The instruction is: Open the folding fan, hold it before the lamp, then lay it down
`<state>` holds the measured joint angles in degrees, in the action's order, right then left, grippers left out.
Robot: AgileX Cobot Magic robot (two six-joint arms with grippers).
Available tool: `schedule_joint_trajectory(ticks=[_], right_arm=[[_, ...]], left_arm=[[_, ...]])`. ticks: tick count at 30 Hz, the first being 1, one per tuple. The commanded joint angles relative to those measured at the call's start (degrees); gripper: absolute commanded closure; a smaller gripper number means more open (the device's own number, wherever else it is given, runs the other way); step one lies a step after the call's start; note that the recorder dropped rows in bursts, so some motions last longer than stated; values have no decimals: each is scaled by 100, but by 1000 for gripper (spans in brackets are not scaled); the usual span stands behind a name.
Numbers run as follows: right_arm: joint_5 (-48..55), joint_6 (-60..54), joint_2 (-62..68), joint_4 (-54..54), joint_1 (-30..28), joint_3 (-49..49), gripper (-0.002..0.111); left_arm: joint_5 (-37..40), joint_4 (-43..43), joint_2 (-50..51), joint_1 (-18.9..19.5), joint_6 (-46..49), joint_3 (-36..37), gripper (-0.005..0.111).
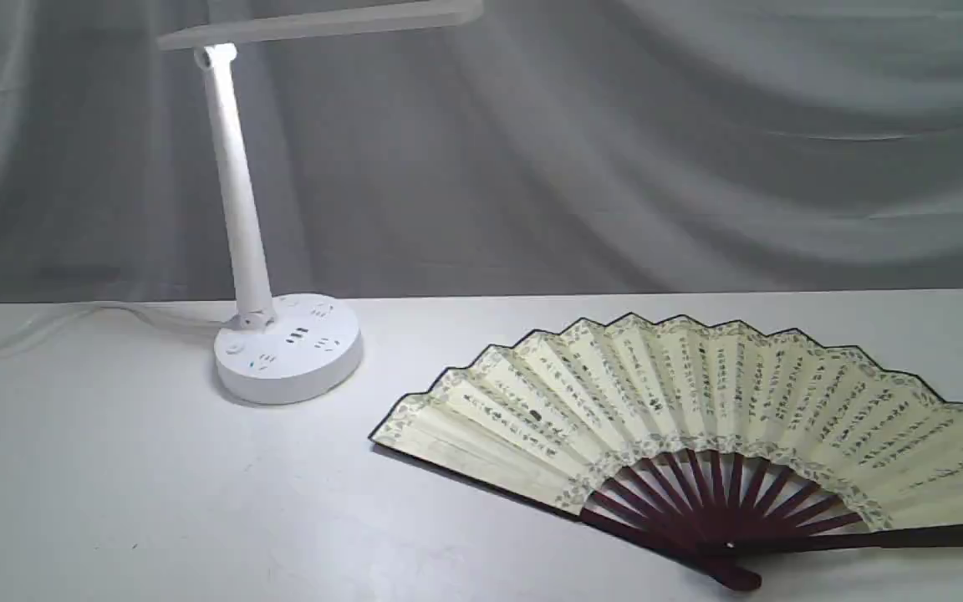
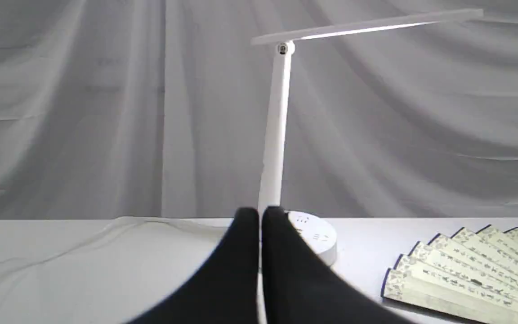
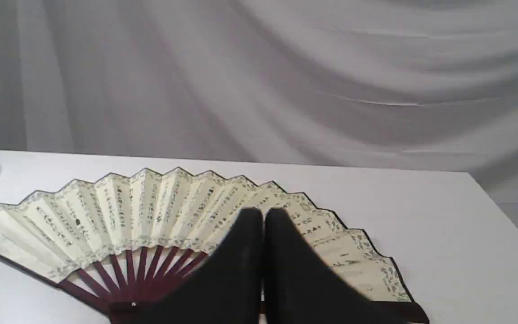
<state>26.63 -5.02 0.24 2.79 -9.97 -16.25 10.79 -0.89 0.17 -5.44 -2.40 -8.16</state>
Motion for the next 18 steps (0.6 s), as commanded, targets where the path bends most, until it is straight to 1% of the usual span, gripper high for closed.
schedule_joint_trajectory(ticks=[1,5,7,8,9,16,18], right_arm=[[-177,33,-24,237,20,37,108],[-216,9,-24,183,20,37,108],[-241,9,-24,173,20,37,108],[-251,9,-24,173,20,37,108],[-254,9,-24,173,20,37,108],[-265,-70,-24,173,20,47,108],[-456,-121,-24,173,20,127,108]], left_arm=[[-402,18,-17,14,-16,369,107],[-699,23,-17,14,-16,766,107],[-866,89,-17,14,-16,816,107],[-853,89,-17,14,-16,816,107],[-683,89,-17,14,-16,816,107],[-512,89,-17,14,-36,816,107],[-309,89,-17,14,-36,816,107]])
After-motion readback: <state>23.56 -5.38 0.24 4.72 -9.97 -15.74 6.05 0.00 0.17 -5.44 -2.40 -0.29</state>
